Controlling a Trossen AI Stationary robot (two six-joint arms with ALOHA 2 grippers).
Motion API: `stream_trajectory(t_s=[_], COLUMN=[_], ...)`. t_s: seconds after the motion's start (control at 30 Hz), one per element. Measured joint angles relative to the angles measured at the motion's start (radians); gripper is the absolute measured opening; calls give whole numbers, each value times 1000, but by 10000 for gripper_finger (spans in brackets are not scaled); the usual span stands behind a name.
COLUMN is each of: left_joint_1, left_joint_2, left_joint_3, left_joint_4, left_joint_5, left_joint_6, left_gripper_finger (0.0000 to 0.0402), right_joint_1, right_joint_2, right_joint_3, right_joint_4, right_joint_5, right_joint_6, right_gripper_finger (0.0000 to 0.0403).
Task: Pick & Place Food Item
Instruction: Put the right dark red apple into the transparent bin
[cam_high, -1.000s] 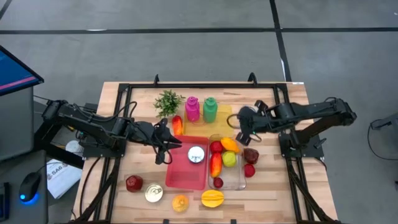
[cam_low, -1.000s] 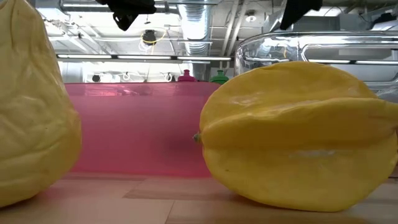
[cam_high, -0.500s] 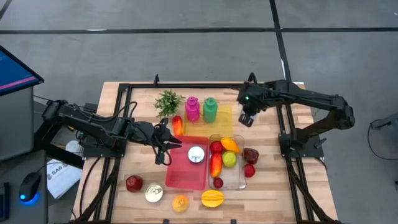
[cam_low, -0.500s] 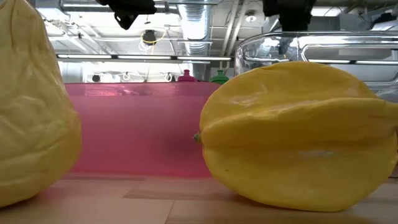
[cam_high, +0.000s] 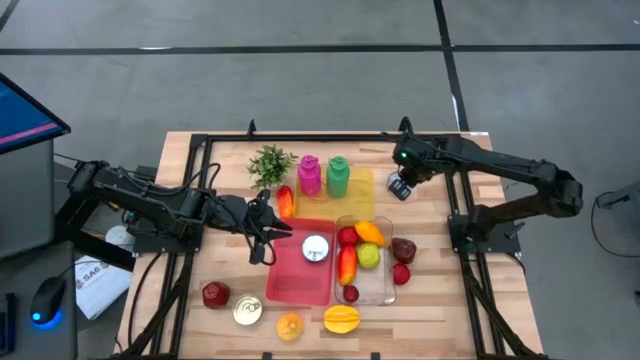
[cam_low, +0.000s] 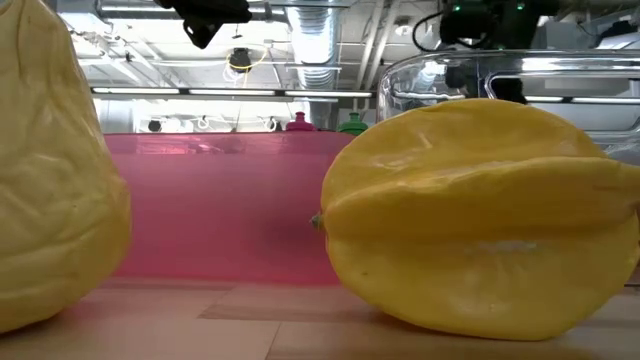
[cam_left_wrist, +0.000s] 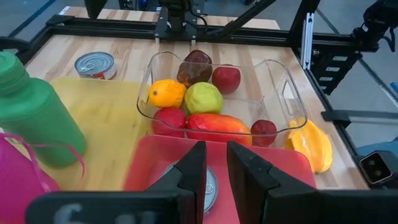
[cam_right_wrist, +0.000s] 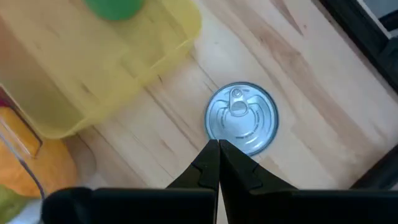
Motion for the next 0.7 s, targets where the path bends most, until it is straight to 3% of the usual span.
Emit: stream_trajectory(t_s=[0.33,0.7], left_joint_1=[0,0], left_joint_2=[0,0], left_joint_3=[0,0], left_joint_4=[0,0], left_joint_5=[0,0], left_joint_6=[-6,-4], left_gripper_finger=[53,53], right_joint_1=[-7,156], right_joint_2=[-105,-170], right_joint_3=[-167,-208], right_joint_4=[63,51], right_joint_5=[4,9], right_joint_6=[199,319], right_gripper_finger=[0,0])
